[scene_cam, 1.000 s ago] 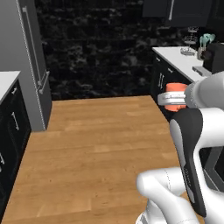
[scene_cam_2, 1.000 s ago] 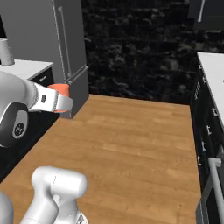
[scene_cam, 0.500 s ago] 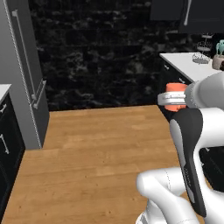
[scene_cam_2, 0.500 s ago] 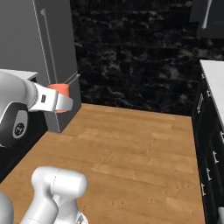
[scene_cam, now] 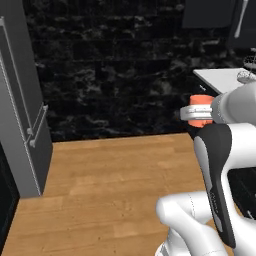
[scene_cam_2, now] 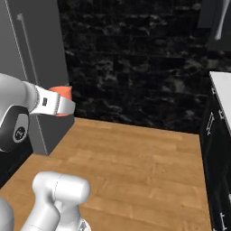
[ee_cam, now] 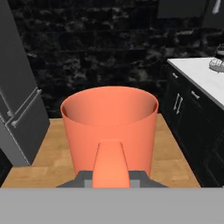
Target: Gather all objects into one cabinet and sort the glasses and bowls to opposite sides.
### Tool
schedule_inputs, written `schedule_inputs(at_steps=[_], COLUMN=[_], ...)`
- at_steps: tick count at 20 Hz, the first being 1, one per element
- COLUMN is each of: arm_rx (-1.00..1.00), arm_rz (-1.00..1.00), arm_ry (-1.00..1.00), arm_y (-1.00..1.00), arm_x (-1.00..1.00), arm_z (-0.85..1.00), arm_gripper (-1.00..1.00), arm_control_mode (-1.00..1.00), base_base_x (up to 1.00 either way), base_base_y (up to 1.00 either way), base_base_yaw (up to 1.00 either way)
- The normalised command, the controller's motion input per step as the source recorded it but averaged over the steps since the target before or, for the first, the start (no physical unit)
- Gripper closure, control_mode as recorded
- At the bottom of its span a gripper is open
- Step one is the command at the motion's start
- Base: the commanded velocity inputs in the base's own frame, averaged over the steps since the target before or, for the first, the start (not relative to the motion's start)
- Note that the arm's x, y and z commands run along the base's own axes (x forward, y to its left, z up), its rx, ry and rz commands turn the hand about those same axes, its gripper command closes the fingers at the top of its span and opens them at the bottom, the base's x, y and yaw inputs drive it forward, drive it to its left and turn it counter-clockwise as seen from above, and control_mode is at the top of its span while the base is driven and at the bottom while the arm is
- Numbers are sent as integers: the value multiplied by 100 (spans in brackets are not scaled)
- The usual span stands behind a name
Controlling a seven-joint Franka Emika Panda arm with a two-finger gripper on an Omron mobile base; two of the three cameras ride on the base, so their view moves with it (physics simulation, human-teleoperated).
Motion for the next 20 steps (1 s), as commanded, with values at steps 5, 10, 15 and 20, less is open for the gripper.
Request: schedule_inputs(at_steps=[5,10,15,20], arm_rx=[0,0,0,0], arm_rz=[0,0,0,0], arm_ry=[0,0,0,0], arm_y=[0,0,0,0], arm_x=[0,0,0,0], arm_z=[0,0,0,0], arm_gripper=[100,100,100,100], arm_control_mode=[100,100,100,100], base_base_x=[100,100,100,100], base_base_y=[0,0,0,-1], base_base_yaw=[0,0,0,0])
